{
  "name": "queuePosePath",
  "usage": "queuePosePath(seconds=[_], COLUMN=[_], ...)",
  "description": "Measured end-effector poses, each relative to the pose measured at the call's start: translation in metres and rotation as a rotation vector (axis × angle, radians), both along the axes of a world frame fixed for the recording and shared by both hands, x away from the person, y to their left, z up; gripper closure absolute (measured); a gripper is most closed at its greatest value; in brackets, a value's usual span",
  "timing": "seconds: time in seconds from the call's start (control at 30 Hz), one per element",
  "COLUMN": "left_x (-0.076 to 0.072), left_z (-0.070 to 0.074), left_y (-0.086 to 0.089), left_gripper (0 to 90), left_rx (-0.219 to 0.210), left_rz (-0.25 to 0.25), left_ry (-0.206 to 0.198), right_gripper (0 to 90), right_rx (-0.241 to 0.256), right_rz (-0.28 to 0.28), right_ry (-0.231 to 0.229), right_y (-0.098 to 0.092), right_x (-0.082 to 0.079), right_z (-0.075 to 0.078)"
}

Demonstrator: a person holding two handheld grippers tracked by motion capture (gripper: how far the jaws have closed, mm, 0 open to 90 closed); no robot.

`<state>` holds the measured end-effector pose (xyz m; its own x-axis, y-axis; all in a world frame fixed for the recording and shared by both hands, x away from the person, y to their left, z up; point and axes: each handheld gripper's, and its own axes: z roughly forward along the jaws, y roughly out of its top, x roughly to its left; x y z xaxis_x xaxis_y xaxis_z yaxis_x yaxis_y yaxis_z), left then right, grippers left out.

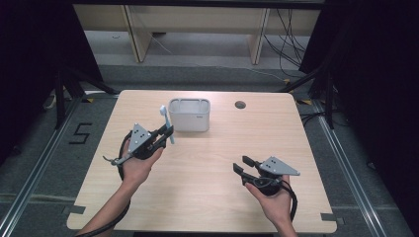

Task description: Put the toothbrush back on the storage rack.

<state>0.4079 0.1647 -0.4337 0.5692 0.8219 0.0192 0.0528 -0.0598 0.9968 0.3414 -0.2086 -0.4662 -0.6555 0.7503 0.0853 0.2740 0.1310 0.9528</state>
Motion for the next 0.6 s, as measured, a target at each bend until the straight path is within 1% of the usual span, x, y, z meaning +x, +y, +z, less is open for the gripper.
queuePosePath(seconds=[0.03, 0.07, 0.1, 0.13, 0.17, 0.2, 0.23, 0.27, 0.3, 0.33, 0.37, 0.4, 0.43, 0.47, 0.5, 0.53, 0.57, 0.6], left_x=[0.001, 0.001, 0.002, 0.003, 0.004, 0.005, 0.005, 0.006, 0.007, 0.008, 0.008, 0.009, 0.01, 0.01, 0.011, 0.011, 0.011, 0.011], left_z=[0.001, 0.001, 0.002, 0.002, 0.003, 0.003, 0.004, 0.004, 0.005, 0.005, 0.006, 0.007, 0.007, 0.008, 0.008, 0.009, 0.01, 0.01], left_y=[0.001, 0.001, 0.002, 0.002, 0.003, 0.003, 0.004, 0.004, 0.005, 0.005, 0.005, 0.005, 0.006, 0.006, 0.006, 0.007, 0.006, 0.007], left_gripper=[78.5, 78.5, 78.4, 78.4, 78.4, 78.4, 78.4, 78.5, 78.4, 78.5, 78.5, 78.5, 78.4, 78.5, 78.5, 78.5, 78.4, 78.4], left_rx=[-0.004, 0.0, -0.007, -0.005, -0.005, -0.005, -0.008, -0.007, -0.006, -0.007, -0.008, -0.009, -0.012, -0.017, -0.022, -0.022, -0.03, -0.029], left_rz=[0.003, 0.006, 0.006, 0.009, 0.011, 0.012, 0.015, 0.016, 0.018, 0.02, 0.02, 0.022, 0.022, 0.024, 0.025, 0.025, 0.025, 0.024], left_ry=[-0.002, -0.002, -0.007, -0.008, -0.009, -0.011, -0.01, -0.012, -0.012, -0.013, -0.014, -0.015, -0.018, -0.016, -0.017, -0.02, -0.021, -0.023], right_gripper=[52.3, 52.0, 51.6, 51.2, 51.0, 51.0, 51.1, 51.0, 51.1, 51.1, 51.3, 51.3, 51.3, 51.6, 51.8, 51.8, 51.8, 51.8], right_rx=[0.027, 0.023, 0.02, 0.04, 0.042, 0.025, 0.024, 0.037, 0.049, 0.074, 0.082, 0.092, 0.071, 0.077, 0.044, 0.067, 0.069, 0.052], right_rz=[-0.006, -0.029, -0.039, -0.034, -0.054, -0.071, -0.081, -0.079, -0.1, -0.101, -0.119, -0.126, -0.137, -0.134, -0.157, -0.158, -0.166, -0.162], right_ry=[0.006, -0.009, -0.013, -0.011, 0.005, -0.017, -0.031, -0.06, -0.048, -0.023, -0.036, -0.031, -0.021, -0.047, -0.058, -0.068, -0.045, -0.055], right_y=[-0.003, -0.005, -0.009, -0.01, -0.012, -0.016, -0.017, -0.019, -0.019, -0.019, -0.019, -0.02, -0.021, -0.021, -0.023, -0.022, -0.022, -0.023], right_x=[-0.003, -0.004, -0.005, -0.006, -0.008, -0.009, -0.009, -0.009, -0.011, -0.013, -0.014, -0.015, -0.017, -0.016, -0.018, -0.018, -0.02, -0.02], right_z=[-0.004, -0.007, -0.009, -0.013, -0.014, -0.016, -0.017, -0.02, -0.021, -0.023, -0.024, -0.026, -0.027, -0.028, -0.027, -0.028, -0.027, -0.027])
